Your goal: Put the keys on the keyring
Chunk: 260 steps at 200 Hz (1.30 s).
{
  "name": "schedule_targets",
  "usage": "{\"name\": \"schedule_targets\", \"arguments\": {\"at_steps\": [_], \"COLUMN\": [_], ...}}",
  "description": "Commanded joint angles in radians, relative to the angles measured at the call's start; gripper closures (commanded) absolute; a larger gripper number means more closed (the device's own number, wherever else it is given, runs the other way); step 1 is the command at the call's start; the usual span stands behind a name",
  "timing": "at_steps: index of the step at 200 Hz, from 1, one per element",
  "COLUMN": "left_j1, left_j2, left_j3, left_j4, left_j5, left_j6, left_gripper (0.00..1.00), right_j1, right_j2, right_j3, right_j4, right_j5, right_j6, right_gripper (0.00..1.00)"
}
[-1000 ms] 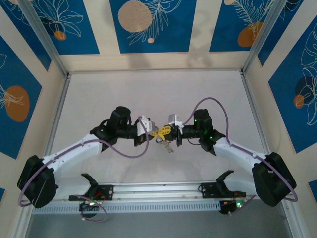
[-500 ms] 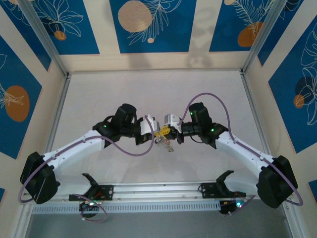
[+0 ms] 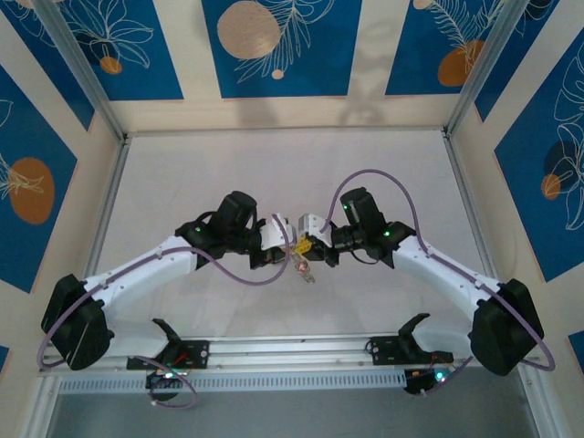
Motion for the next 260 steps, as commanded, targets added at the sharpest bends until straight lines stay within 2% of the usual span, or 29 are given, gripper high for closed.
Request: {"name": "schedule_targets", "arguments": {"at_steps": [1, 29, 48, 93, 107, 115, 147, 176, 219, 260], "left_j1": [-0.006, -0.006, -0.007, -0.006, -0.005, -0.005, -0.005, -0.005, -0.005, -0.005], "left_j2": [-0.004, 0.0, 0.002, -0.028, -0.046, -0.059, -0.105, -0.119, -0.121, -0.11], "left_j3": [0.039, 0.039, 0.039, 0.01, -0.014, -0.029, -0.09, -0.116, -0.116, -0.124], "left_j4": [0.053, 0.057, 0.056, 0.038, 0.032, 0.032, 0.088, 0.157, 0.212, 0.215], "left_j5": [0.012, 0.017, 0.017, 0.013, 0.015, 0.022, 0.054, 0.057, 0.127, 0.148], "left_j6": [-0.008, -0.009, -0.007, 0.019, 0.03, 0.031, 0.006, -0.03, -0.043, -0.037], "left_gripper": [1.0, 1.0, 1.0, 1.0, 0.87, 0.83, 0.79, 0.77, 0.77, 0.85], "right_j1": [0.023, 0.033, 0.034, 0.017, -0.004, -0.016, -0.046, -0.05, -0.044, -0.042], "right_j2": [0.023, 0.053, 0.069, 0.026, -0.009, -0.032, -0.104, -0.118, -0.121, -0.114], "right_j3": [0.023, 0.038, 0.042, -0.013, -0.052, -0.083, -0.199, -0.235, -0.302, -0.3], "right_j4": [-0.048, -0.06, -0.059, 0.043, 0.128, 0.194, 0.458, 0.523, 0.685, 0.691], "right_j5": [-0.023, -0.033, -0.047, -0.082, -0.127, -0.151, -0.186, -0.197, -0.188, -0.188], "right_j6": [-0.007, -0.002, 0.003, 0.032, 0.071, 0.103, 0.223, 0.245, 0.287, 0.295], "right_gripper": [0.87, 0.86, 1.0, 1.0, 1.0, 1.0, 1.0, 1.0, 1.0, 1.0]}}
